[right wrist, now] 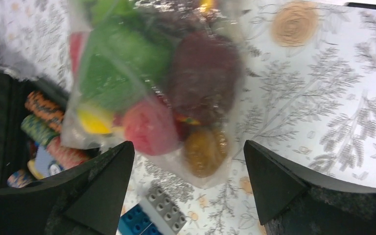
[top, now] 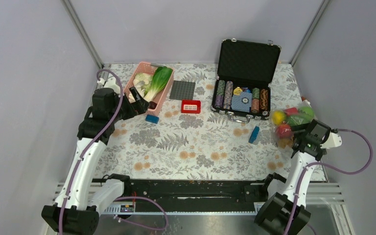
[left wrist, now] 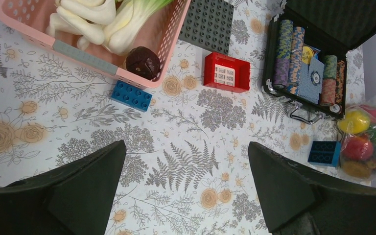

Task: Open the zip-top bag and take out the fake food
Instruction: Pick up the zipper food storage bag at the center of the board.

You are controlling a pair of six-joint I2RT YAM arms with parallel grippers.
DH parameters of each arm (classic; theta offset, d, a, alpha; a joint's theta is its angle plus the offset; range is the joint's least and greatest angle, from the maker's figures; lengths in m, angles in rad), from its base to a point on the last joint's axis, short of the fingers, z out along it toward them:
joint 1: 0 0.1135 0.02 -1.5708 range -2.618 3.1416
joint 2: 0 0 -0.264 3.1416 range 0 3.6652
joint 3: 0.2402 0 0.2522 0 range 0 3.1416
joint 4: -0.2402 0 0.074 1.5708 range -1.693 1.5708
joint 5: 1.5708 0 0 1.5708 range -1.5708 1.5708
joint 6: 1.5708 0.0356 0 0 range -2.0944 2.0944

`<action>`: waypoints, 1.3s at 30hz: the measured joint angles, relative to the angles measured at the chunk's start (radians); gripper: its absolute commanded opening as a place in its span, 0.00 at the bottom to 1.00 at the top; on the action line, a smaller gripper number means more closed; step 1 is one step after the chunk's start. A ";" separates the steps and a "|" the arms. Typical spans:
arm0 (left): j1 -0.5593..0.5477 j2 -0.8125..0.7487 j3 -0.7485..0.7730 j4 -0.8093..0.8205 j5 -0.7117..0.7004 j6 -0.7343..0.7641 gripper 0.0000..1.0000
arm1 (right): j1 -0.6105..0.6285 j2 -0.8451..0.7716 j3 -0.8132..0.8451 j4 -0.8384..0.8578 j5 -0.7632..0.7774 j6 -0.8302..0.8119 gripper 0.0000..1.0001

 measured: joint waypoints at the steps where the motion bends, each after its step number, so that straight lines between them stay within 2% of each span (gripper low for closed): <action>1: 0.000 0.003 0.000 0.000 0.005 -0.001 0.98 | 0.000 0.004 -0.002 0.016 -0.034 -0.005 0.89; 8: 0.000 0.007 -0.003 0.002 0.029 -0.008 0.98 | -0.001 0.185 0.037 0.045 -0.204 -0.021 0.80; 11: 0.000 0.004 -0.009 0.003 0.028 -0.007 0.98 | -0.001 0.249 0.042 0.042 -0.241 -0.029 0.72; 18: 0.000 -0.001 -0.027 0.002 0.027 -0.007 0.98 | -0.001 0.269 0.042 0.041 -0.262 -0.056 0.28; 23: 0.000 -0.001 -0.036 0.002 0.027 -0.007 0.98 | -0.001 0.249 0.045 0.041 -0.261 -0.074 0.02; 24: 0.000 -0.001 -0.036 0.002 0.027 -0.007 0.98 | -0.001 0.242 0.047 0.040 -0.260 -0.077 0.00; 33: 0.002 -0.022 -0.051 -0.003 0.023 -0.003 0.99 | 0.014 0.164 0.147 -0.028 -0.250 -0.117 0.00; 39: 0.024 -0.093 -0.052 -0.023 0.015 -0.003 0.99 | 0.197 0.126 0.262 -0.084 -0.179 -0.113 0.00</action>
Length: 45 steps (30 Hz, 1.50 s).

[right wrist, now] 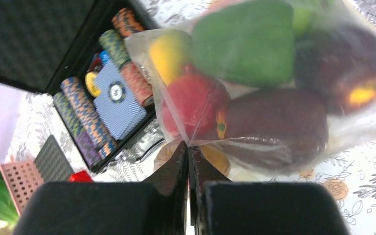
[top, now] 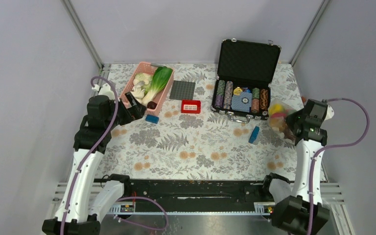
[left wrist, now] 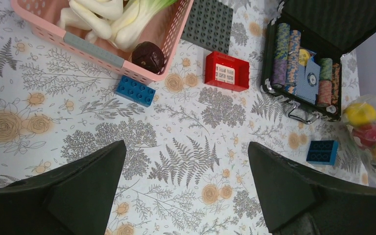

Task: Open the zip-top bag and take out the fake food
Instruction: Pick up the zipper food storage bag at the center of the board, then place the zipper food storage bag at the center of the board.

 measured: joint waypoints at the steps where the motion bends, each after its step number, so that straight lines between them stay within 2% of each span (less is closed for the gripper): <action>1: 0.002 -0.011 0.000 -0.001 0.000 0.000 0.99 | 0.032 -0.005 0.019 -0.014 0.013 0.003 0.00; 14: 0.005 -0.113 -0.017 -0.056 0.008 0.003 0.99 | 0.380 -0.050 0.271 -0.187 0.077 0.018 0.00; 18: 0.007 -0.125 -0.017 -0.062 0.014 0.002 0.98 | 0.556 -0.042 0.343 -0.236 0.077 0.013 0.00; 25: 0.007 -0.162 -0.019 -0.113 0.014 0.004 0.98 | 0.942 0.054 0.466 -0.267 0.109 0.009 0.00; 29: 0.007 -0.205 -0.033 -0.125 0.014 0.003 0.98 | 1.129 0.103 0.451 -0.241 0.143 0.011 0.00; 34: 0.007 -0.232 -0.048 -0.164 0.019 0.004 0.98 | 1.316 0.121 0.301 -0.145 0.198 0.022 0.00; 35: 0.007 -0.233 -0.055 -0.170 0.021 0.004 0.98 | 1.356 0.134 0.269 -0.129 0.209 0.026 0.06; 38: 0.007 -0.236 -0.073 -0.186 0.024 0.004 0.98 | 1.470 0.187 0.192 -0.087 0.217 0.047 0.33; 41: 0.007 -0.238 -0.080 -0.205 0.024 0.008 0.98 | 1.573 0.224 0.129 -0.055 0.231 0.083 0.52; 42: 0.007 -0.238 -0.080 -0.209 0.024 0.008 0.98 | 1.592 0.226 0.111 -0.053 0.234 0.100 0.56; 43: 0.007 -0.238 -0.080 -0.213 0.025 0.008 0.98 | 1.607 0.223 0.090 -0.054 0.238 0.117 0.66; 45: 0.007 -0.238 -0.081 -0.216 0.030 0.008 0.98 | 1.621 0.201 0.043 -0.060 0.253 0.167 0.79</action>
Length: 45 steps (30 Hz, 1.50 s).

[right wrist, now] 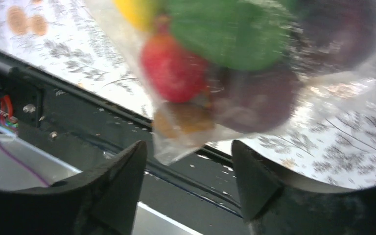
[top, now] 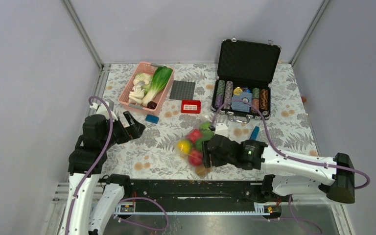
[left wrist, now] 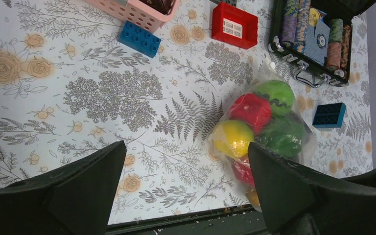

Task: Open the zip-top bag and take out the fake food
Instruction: Place the zipper food storage bag at the center of the board, then pick up the zipper food storage bag at the center of the board.

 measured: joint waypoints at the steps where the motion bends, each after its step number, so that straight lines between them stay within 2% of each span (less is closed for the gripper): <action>1: 0.000 0.000 -0.002 0.000 0.006 0.000 0.98 | 0.001 -0.019 -0.023 -0.012 0.014 0.023 0.83; 5: 0.000 0.003 -0.033 0.006 0.036 -0.005 0.96 | 0.001 -0.156 -0.078 -0.135 0.100 0.103 0.95; 9: 0.000 0.032 -0.061 0.019 0.079 -0.020 0.96 | -0.029 -0.290 -0.076 -0.274 0.208 0.150 0.97; 13: -0.038 0.072 -0.072 0.050 0.108 -0.055 0.94 | -0.319 -0.364 -0.109 -0.296 0.157 0.089 0.97; 17: -0.172 0.074 -0.072 0.087 0.096 -0.114 0.84 | -0.623 -0.360 -0.177 -0.258 0.000 -0.027 0.93; 20: -0.304 0.050 -0.096 0.141 0.073 -0.180 0.72 | -0.700 -0.316 -0.202 -0.212 -0.093 -0.077 0.85; 25: -0.568 -0.019 -0.229 0.241 -0.036 -0.324 0.49 | -0.764 -0.305 -0.274 -0.138 -0.163 -0.114 0.67; 27: -0.657 -0.021 -0.280 0.274 -0.081 -0.373 0.43 | -0.780 -0.293 -0.288 -0.114 -0.163 -0.124 0.60; 30: -0.835 0.041 -0.343 0.323 -0.196 -0.457 0.43 | -0.787 -0.264 -0.291 -0.069 -0.157 -0.142 0.55; 34: -1.043 0.218 -0.345 0.379 -0.352 -0.532 0.43 | -0.787 -0.227 -0.271 -0.031 -0.129 -0.167 0.50; 38: -1.093 0.363 -0.342 0.407 -0.459 -0.583 0.43 | -0.787 -0.130 -0.224 0.024 -0.116 -0.200 0.49; 45: -1.098 0.508 -0.323 0.452 -0.531 -0.613 0.43 | -0.772 0.031 -0.217 0.113 -0.113 -0.232 0.48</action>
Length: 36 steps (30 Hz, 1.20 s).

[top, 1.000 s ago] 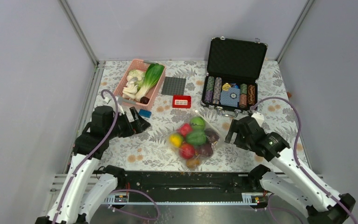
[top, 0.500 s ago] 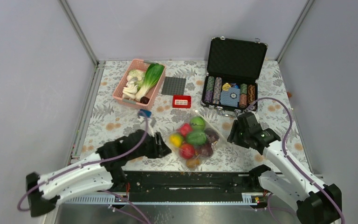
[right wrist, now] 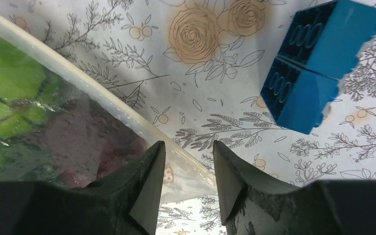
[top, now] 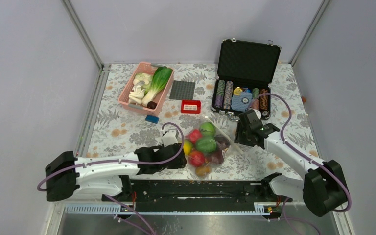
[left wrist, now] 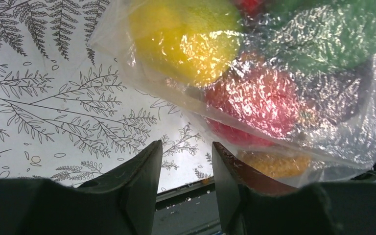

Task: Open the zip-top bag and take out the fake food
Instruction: Pick up the zipper food storage bag at the center of the board.

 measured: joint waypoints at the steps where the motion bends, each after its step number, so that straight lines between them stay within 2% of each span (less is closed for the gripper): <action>1: 0.000 0.010 0.000 0.004 -0.004 -0.003 0.43 | 0.011 0.010 -0.003 0.007 0.005 -0.003 0.48; 11: 0.026 0.150 0.016 0.019 -0.023 -0.015 0.43 | 0.174 0.017 -0.066 0.029 0.035 0.012 0.48; 23: 0.248 0.244 0.178 -0.024 -0.022 0.142 0.45 | 0.385 -0.033 -0.119 0.032 0.029 0.127 0.51; 26: 0.286 0.264 0.230 -0.041 -0.027 0.184 0.49 | 0.428 -0.033 -0.130 0.071 -0.009 0.146 0.52; 31: 0.316 0.247 0.264 -0.086 -0.058 0.220 0.58 | 0.439 -0.104 -0.171 0.107 -0.018 0.178 0.59; 36: 0.340 0.095 0.211 -0.152 -0.079 0.233 0.60 | 0.426 -0.280 -0.210 0.090 0.019 0.197 0.63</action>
